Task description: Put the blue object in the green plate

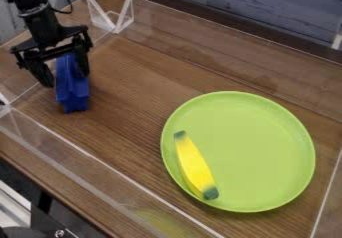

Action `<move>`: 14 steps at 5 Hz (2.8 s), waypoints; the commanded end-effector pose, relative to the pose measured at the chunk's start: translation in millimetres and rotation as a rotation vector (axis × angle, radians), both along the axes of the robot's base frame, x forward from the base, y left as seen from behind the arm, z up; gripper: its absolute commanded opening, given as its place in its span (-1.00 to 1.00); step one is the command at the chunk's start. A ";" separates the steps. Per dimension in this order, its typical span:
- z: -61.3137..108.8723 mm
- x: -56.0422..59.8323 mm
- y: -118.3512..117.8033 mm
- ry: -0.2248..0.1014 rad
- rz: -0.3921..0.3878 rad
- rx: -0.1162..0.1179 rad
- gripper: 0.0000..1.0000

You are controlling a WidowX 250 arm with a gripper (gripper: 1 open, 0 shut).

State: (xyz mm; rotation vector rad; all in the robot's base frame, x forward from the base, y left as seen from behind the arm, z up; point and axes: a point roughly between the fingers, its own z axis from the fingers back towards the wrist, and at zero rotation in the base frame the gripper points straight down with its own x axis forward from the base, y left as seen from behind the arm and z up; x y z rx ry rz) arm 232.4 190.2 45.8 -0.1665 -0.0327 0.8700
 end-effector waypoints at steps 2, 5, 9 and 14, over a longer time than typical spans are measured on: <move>-1.9 7.0 1.1 -0.033 0.020 0.012 1.00; 4.8 12.6 -4.4 -0.037 -0.018 0.008 -1.00; 35.4 20.7 -18.0 -0.052 -0.095 -0.016 -1.00; 97.6 6.1 -103.5 -0.070 -0.179 -0.116 -1.00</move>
